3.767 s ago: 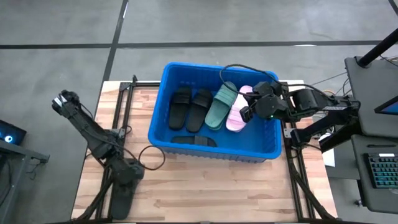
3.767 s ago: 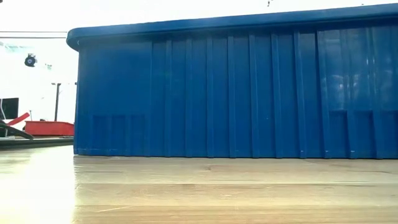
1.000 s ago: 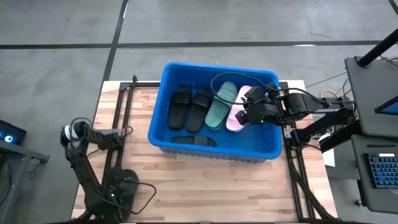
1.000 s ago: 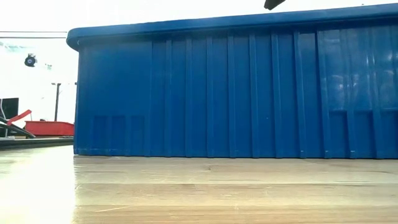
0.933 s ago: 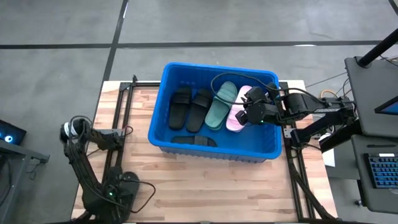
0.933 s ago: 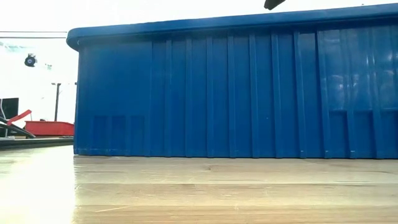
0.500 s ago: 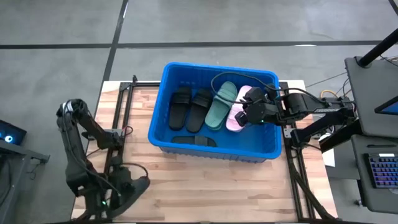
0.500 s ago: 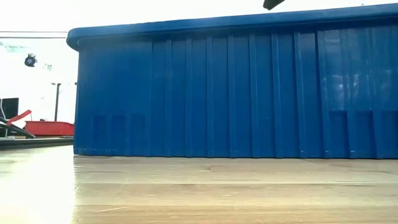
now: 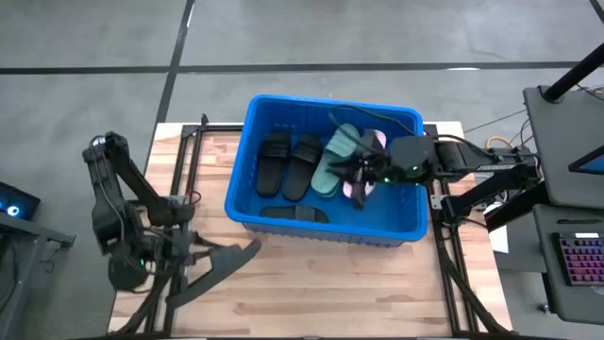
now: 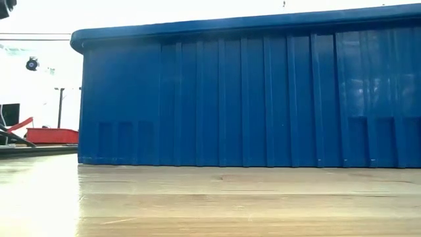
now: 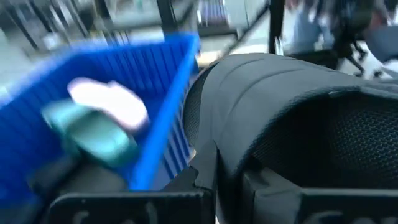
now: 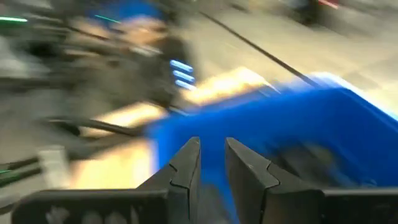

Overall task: Pick and place slides into bin
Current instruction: Put the black slide into the blue bin

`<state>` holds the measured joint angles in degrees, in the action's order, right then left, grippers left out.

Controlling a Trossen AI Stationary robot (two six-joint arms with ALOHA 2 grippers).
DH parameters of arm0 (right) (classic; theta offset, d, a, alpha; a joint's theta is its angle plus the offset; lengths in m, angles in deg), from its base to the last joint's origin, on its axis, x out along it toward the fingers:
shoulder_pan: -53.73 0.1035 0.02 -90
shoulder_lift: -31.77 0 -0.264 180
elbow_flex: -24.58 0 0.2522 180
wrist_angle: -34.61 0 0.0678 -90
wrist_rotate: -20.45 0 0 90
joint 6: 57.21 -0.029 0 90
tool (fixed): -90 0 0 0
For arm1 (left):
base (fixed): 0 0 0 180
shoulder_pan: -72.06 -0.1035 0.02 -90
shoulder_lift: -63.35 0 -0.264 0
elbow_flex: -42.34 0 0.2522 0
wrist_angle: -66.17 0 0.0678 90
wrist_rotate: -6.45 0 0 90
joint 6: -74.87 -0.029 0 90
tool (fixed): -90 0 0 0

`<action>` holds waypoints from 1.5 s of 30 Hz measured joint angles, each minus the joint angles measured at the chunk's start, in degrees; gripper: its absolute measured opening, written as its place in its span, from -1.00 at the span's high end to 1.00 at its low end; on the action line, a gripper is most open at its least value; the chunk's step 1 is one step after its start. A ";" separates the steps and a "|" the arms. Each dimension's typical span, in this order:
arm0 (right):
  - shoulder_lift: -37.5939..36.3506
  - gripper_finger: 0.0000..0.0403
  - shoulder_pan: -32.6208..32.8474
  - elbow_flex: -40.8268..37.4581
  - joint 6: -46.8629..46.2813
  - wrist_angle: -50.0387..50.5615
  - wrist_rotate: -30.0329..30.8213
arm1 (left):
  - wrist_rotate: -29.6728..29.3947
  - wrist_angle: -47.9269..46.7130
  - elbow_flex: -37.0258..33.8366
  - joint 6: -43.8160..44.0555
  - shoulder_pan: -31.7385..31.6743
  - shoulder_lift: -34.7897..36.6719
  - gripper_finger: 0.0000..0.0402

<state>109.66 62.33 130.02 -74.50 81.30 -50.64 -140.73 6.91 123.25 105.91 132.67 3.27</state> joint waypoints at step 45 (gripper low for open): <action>23.79 0.12 4.95 30.64 29.35 9.78 -29.75 | 46.79 41.37 0.02 -43.31 -29.81 -5.24 1.00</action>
<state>133.45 67.29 160.66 -45.15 91.07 -80.39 -93.94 48.28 123.28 62.60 102.87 -1.96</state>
